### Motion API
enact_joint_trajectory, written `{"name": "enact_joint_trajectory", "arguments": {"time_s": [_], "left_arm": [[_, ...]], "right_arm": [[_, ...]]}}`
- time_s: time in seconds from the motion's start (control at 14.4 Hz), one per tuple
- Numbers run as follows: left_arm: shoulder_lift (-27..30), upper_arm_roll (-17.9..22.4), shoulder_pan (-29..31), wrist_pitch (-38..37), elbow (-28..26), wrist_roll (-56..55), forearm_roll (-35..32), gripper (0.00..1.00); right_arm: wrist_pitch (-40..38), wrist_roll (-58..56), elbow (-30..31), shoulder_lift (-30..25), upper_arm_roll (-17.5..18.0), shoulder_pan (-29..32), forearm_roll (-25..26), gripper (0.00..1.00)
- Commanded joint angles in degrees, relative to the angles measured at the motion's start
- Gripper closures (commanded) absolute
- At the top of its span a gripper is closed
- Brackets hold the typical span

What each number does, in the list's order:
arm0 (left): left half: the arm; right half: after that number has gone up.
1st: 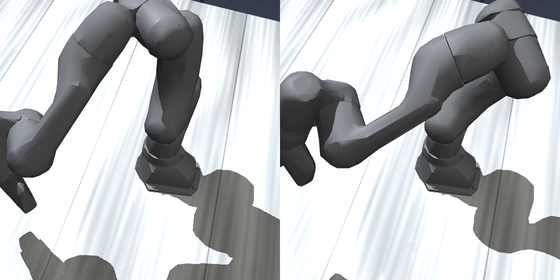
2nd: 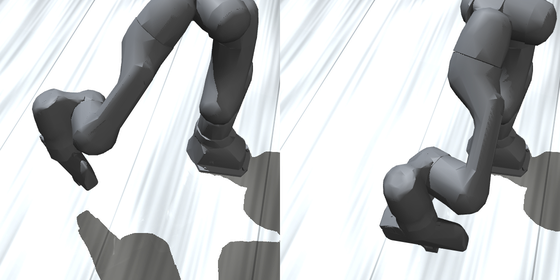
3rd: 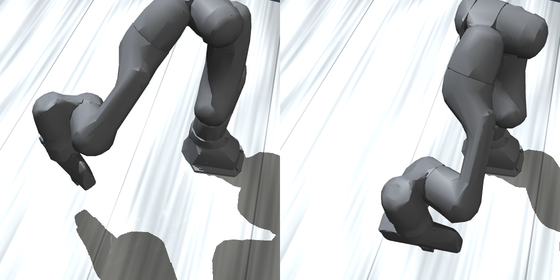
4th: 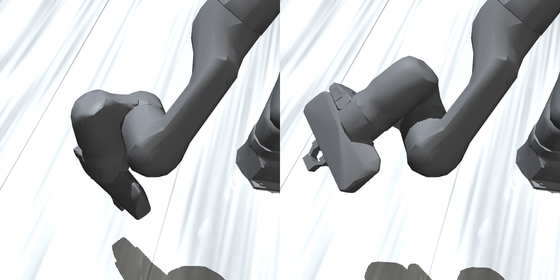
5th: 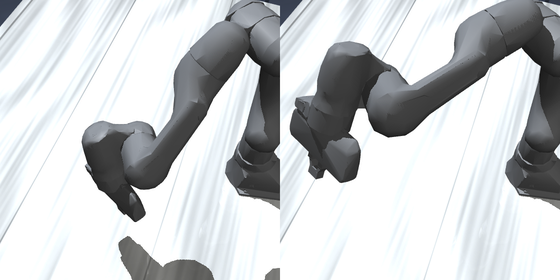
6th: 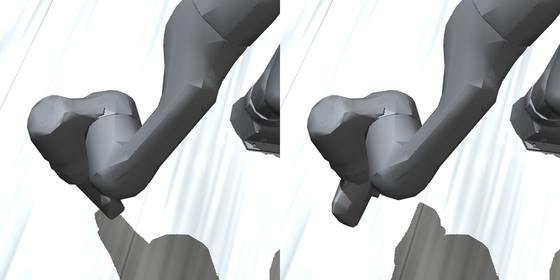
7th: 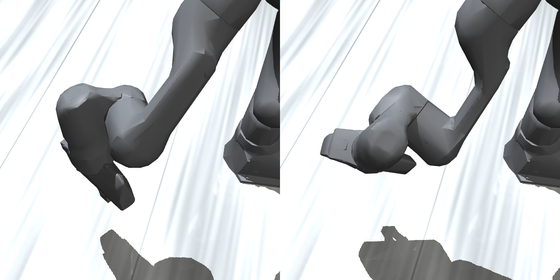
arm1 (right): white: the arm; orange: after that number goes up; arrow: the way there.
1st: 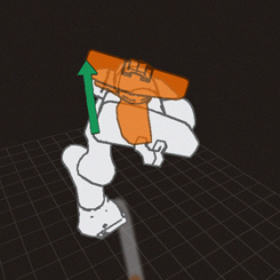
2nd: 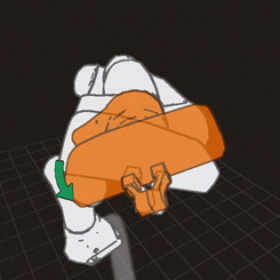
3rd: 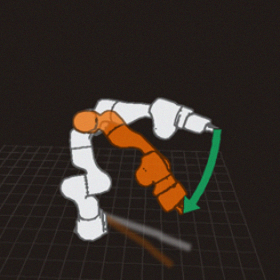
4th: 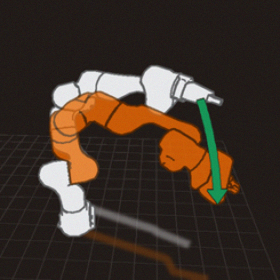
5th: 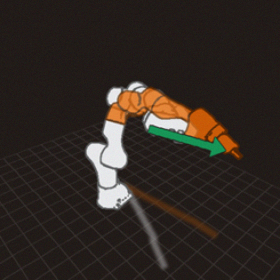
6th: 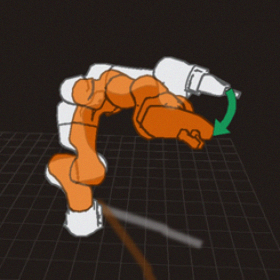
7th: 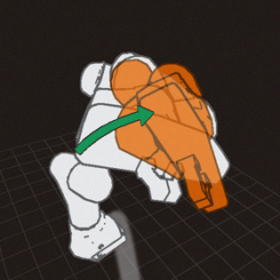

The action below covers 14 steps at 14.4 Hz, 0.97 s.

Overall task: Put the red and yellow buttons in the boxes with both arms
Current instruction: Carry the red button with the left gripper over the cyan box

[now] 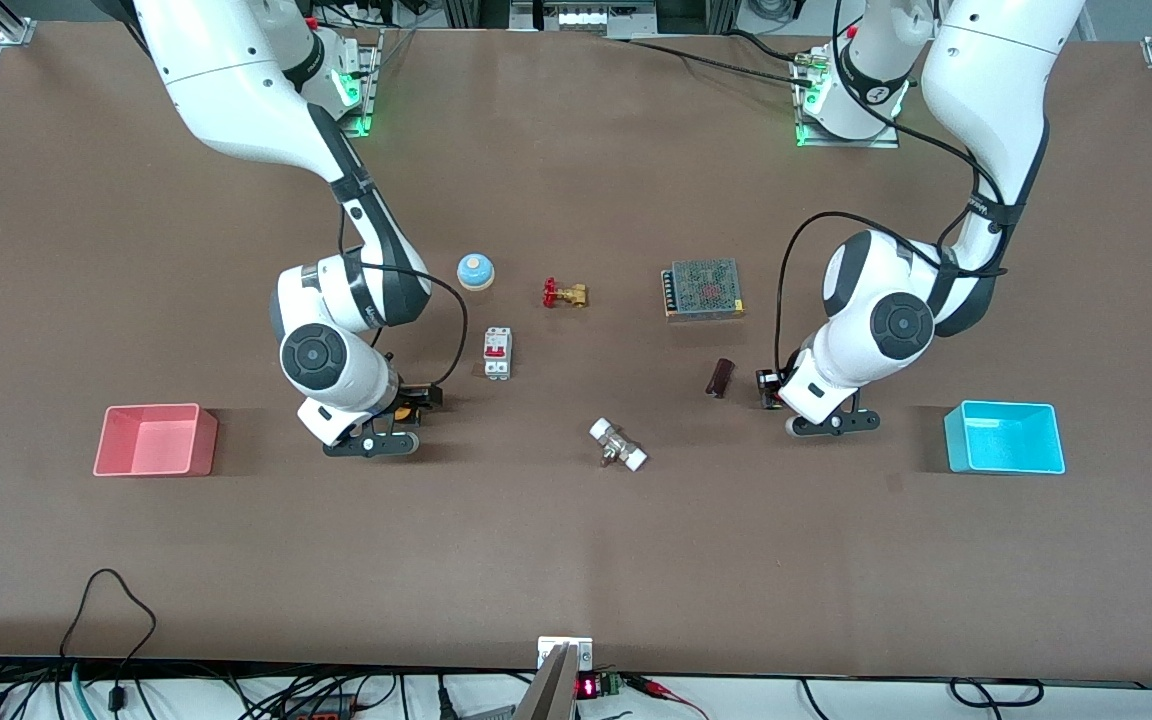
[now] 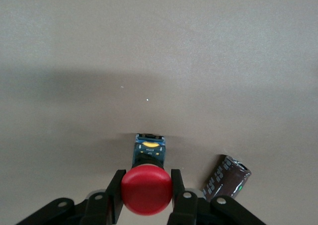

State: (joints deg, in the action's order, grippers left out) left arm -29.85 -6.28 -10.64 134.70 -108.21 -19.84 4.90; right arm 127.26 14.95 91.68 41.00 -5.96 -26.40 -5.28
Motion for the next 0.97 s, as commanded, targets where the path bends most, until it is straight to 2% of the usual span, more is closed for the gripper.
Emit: {"name": "enact_joint_trajectory", "arguments": {"time_s": [0.0, 0.35, 0.49, 0.56, 0.76, 0.9], "left_arm": [[1.0, 0.7, -0.2, -0.1, 0.2, -0.6, 0.1, 0.71], [3.3, 1.5, 2.2, -1.0, 2.2, -0.1, 0.0, 0.75], [3.9, 1.5, 4.1, -3.1, 3.7, 0.4, -0.1, 0.76], [3.8, 1.5, 4.9, -6.0, 5.6, 2.0, -0.2, 0.76], [3.6, 2.0, 8.5, -12.9, 10.8, 6.8, -1.5, 0.76], [3.5, 2.0, 11.3, -14.6, 12.5, 10.4, -2.5, 0.76]], "right_arm": [[-0.3, 0.3, -1.3, 0.6, 0.1, 0.2, -0.9, 0.04], [-0.2, 1.1, -1.6, 0.7, 0.1, 0.2, -0.9, 0.07], [-0.2, 1.1, -1.6, 1.1, 0.1, 0.1, -0.8, 0.16], [-0.2, 1.2, -1.8, 1.3, 0.1, 0.2, -0.8, 0.25], [-0.2, 1.1, -2.4, 1.8, 0.1, 0.2, -0.9, 0.32], [-0.3, 1.0, -2.6, 1.8, 0.1, 0.1, -0.9, 0.45]]}}
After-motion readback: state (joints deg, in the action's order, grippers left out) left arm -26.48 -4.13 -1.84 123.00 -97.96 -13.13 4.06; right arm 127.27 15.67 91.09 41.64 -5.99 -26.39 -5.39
